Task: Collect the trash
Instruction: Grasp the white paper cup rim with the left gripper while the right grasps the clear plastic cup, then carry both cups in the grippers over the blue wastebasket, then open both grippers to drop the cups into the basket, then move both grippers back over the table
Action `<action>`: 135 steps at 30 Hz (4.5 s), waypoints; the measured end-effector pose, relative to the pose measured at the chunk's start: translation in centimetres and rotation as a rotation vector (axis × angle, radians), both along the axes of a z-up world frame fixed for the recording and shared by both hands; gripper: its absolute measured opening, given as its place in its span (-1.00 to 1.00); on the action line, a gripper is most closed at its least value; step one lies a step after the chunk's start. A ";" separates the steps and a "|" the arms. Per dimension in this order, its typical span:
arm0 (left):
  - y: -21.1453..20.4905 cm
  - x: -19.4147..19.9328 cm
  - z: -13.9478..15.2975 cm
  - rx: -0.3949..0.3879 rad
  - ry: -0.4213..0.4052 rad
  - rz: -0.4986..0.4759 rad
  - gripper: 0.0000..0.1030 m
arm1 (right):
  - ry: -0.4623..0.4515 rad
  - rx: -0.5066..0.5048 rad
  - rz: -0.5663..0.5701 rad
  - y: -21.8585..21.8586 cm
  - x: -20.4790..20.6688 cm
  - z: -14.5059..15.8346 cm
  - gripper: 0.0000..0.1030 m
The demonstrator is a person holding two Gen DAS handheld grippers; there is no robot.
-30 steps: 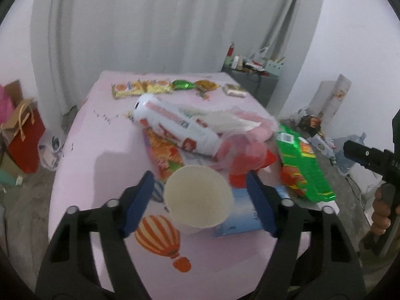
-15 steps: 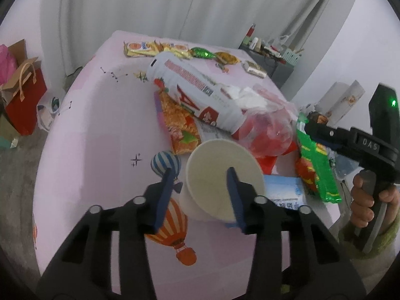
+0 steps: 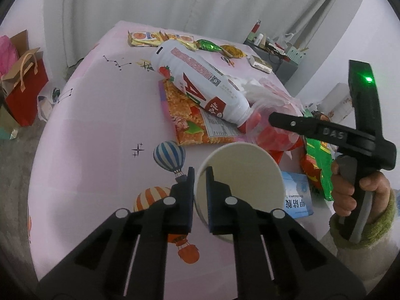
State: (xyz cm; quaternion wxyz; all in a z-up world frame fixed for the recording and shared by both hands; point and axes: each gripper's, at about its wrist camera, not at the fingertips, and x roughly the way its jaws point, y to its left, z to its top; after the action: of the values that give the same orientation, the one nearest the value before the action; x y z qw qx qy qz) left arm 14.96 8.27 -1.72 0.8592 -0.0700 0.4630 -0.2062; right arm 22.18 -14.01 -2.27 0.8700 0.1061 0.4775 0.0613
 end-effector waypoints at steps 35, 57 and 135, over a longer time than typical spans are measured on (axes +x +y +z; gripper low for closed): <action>0.5 -1.5 3.5 0.016 -0.119 0.010 -0.88 | -0.110 0.060 -0.061 -1.3 -4.6 4.1 0.32; -6.8 -1.4 7.9 0.027 -0.221 -0.209 -0.88 | -0.279 0.139 -0.261 -7.9 -13.3 8.5 0.31; -39.9 -7.7 9.8 -0.126 -0.073 -0.850 0.76 | -0.231 -0.028 -1.093 -34.4 -30.6 0.2 0.87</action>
State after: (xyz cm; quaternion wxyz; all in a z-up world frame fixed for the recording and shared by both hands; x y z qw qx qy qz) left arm 7.31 -31.63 8.10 0.7076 0.0821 0.4066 -0.5721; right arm -8.44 -48.40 -2.02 0.8232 0.3194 0.2553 -0.3939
